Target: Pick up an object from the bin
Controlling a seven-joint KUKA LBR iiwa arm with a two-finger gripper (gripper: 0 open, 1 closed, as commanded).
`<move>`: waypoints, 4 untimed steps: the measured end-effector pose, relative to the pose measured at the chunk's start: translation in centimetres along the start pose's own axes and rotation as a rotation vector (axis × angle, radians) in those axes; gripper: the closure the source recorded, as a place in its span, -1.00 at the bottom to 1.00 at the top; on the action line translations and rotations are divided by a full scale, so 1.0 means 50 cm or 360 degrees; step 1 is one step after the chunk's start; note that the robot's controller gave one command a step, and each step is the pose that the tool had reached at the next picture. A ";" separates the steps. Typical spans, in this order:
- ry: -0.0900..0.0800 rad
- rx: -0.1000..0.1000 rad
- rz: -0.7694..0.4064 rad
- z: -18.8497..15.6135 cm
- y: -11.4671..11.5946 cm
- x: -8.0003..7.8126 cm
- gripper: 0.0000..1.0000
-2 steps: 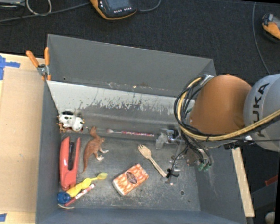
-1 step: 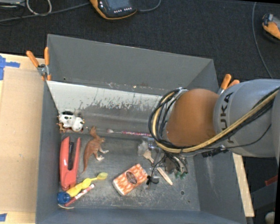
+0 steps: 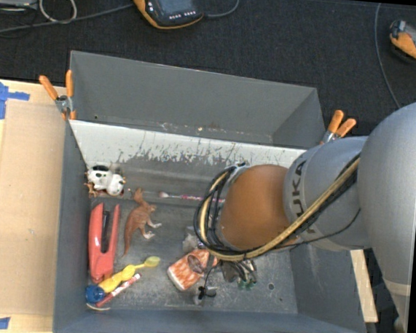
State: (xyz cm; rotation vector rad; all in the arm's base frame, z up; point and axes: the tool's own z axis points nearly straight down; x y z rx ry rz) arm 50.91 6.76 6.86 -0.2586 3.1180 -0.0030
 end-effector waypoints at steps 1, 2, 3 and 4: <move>0.0009 -0.0005 0.0328 -0.005 0.007 0.012 1.00; 0.0009 -0.0005 0.0328 -0.005 0.007 0.012 1.00; 0.0018 -0.0004 0.0289 -0.151 0.006 0.024 1.00; 0.0016 -0.0005 0.0346 -0.291 0.002 -0.007 1.00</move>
Offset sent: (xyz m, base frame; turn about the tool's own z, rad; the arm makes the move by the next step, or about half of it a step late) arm 0.0000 0.0000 0.0000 0.0000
